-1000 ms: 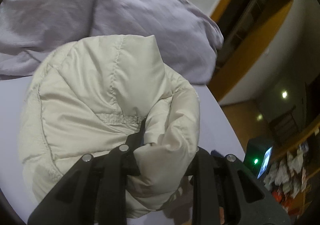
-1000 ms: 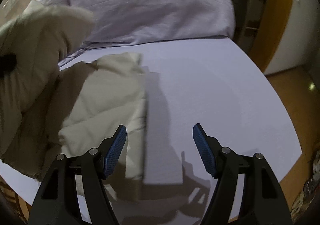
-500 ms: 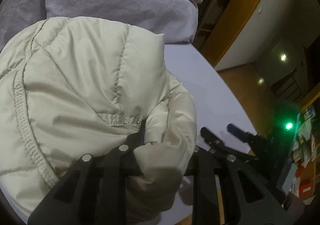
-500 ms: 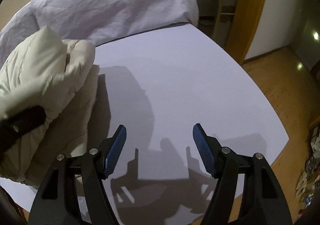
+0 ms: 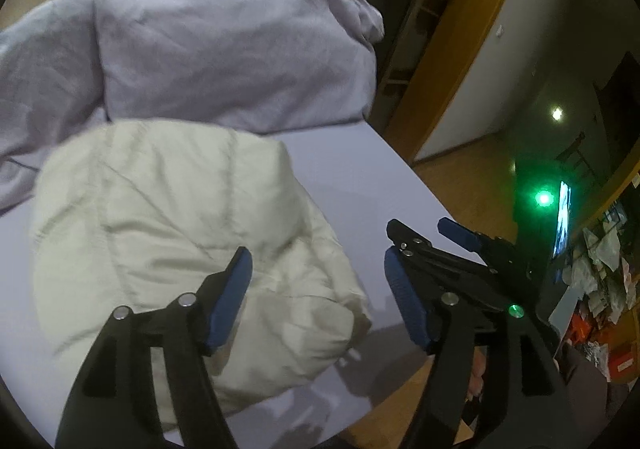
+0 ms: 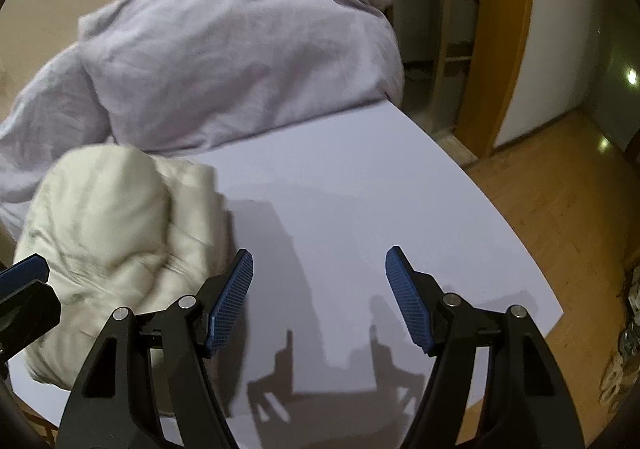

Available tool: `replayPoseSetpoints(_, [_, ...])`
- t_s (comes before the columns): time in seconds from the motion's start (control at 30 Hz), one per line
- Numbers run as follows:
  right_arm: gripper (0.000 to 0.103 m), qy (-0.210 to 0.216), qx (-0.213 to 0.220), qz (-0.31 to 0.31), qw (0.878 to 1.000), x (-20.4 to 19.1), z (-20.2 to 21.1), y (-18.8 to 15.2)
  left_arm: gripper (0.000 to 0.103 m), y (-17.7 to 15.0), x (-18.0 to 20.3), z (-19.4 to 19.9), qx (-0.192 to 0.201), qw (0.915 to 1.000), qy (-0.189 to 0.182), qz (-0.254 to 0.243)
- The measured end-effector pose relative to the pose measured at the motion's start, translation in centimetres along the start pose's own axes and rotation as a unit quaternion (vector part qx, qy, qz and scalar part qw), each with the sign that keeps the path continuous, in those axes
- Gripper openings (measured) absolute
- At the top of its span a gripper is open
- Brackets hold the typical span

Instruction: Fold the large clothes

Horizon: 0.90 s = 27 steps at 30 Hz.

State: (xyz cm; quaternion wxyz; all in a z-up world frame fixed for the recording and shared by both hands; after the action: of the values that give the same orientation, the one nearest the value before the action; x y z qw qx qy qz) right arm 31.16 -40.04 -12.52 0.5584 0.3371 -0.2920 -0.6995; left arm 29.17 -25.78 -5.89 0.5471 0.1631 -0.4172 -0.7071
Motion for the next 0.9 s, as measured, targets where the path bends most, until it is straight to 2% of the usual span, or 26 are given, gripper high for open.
replayPoseSetpoints(0.13, [0.071,0.024,0.014,0.008,1.000,-3.0,0.8,1.5,0.071,1.1,-3.1,1.8,0.016,0.9993,0.033,0.007])
replayPoseSetpoints(0.33, [0.071,0.058,0.015,0.022,0.998,-7.6,0.5,2.8,0.071,2.1,-10.0,3.7,0.026,0.9940,0.102,0.029])
replayPoseSetpoints(0.53, [0.071,0.089,0.012,0.033,0.995,-11.6,-0.2,3.7,0.071,2.8,-18.2,3.3,0.024,0.9803,0.185,0.065])
replayPoseSetpoints(0.63, [0.071,0.098,0.010,0.043,0.994,-13.2,-0.8,4.1,0.071,2.3,-21.3,2.3,0.010,0.9745,0.205,0.090])
replayPoseSetpoints(0.7, [0.071,0.102,0.008,0.047,0.994,-13.9,-1.1,4.1,0.075,1.5,-22.5,1.2,0.002,0.9726,0.207,0.105])
replayPoseSetpoints(0.9, [0.071,0.112,-0.001,0.053,0.992,-15.4,-2.4,4.2,0.076,0.1,-21.8,-0.4,0.010,0.9733,0.209,0.095])
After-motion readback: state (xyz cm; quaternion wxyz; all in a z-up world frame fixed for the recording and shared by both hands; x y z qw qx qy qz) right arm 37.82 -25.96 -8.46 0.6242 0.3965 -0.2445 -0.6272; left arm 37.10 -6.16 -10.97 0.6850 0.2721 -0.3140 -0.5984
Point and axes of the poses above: each gripper's, at about its wrist camera, not at the fingertips, and z roughly against the way its jaws point, x to its right, y to its top, the point moved 10 cm from there along -z, roughly the way its jaws point, and after that the axes turned 11 degrees about x, right-handed, at the moved point
